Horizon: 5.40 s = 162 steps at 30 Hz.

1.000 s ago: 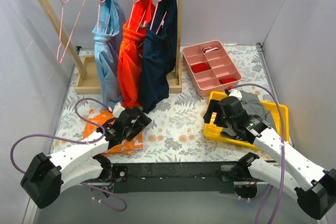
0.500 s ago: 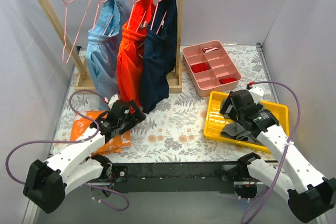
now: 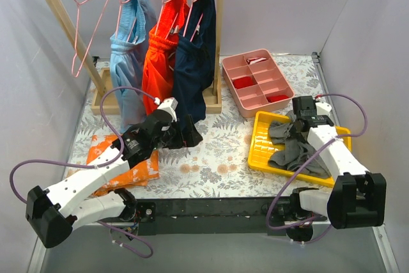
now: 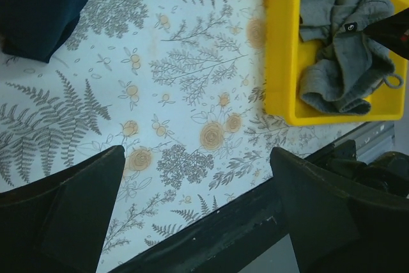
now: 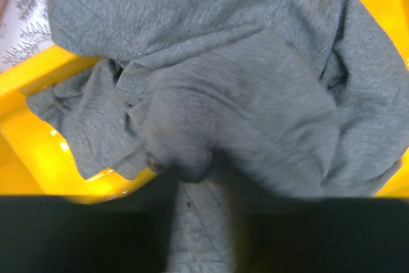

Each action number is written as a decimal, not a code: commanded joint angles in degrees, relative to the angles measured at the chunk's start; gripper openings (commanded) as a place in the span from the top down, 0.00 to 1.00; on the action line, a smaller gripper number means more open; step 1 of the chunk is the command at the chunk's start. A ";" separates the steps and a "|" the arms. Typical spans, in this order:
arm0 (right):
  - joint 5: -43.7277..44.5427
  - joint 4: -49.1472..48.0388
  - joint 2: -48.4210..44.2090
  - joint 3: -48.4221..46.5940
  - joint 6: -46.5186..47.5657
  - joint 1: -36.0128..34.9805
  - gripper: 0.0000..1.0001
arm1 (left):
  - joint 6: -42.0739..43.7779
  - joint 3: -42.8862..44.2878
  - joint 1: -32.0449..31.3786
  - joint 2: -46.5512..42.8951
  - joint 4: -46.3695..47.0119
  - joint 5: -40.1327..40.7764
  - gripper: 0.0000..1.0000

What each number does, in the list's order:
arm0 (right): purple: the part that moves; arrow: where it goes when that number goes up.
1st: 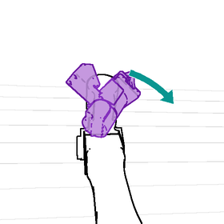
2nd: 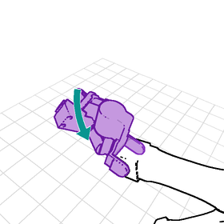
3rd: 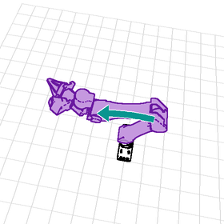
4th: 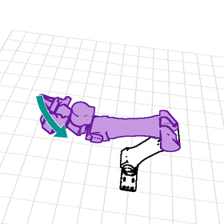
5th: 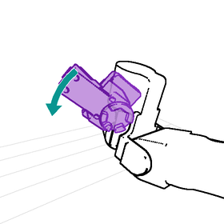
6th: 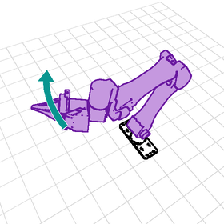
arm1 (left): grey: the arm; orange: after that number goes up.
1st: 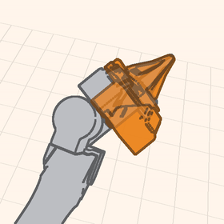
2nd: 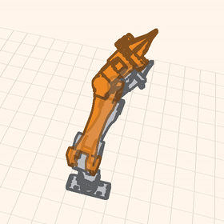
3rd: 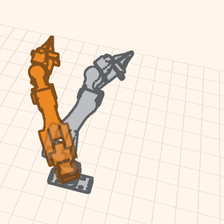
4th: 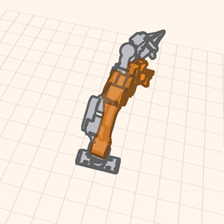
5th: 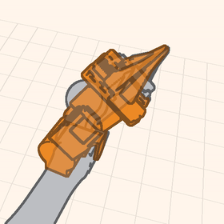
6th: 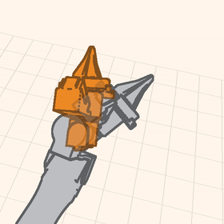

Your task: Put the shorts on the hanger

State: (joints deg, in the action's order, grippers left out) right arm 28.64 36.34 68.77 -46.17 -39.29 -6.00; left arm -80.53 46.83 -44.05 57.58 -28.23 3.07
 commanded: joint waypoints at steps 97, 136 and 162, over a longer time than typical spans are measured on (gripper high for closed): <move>-60.71 -4.08 -39.50 1.96 18.72 -0.68 0.18 | 14.70 64.10 -8.24 29.87 -27.23 11.69 1.00; -5.72 -32.25 -3.10 6.98 -9.57 -60.27 0.71 | 16.64 59.09 -5.43 26.54 -27.41 19.25 1.00; 22.42 20.35 -3.39 -53.59 11.78 -57.21 0.99 | 19.54 52.09 -3.06 8.61 -35.76 20.59 1.00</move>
State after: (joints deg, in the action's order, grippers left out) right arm 47.31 51.64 62.30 -97.78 -30.68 -65.49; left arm -60.55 106.32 -47.83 70.26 -62.48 22.39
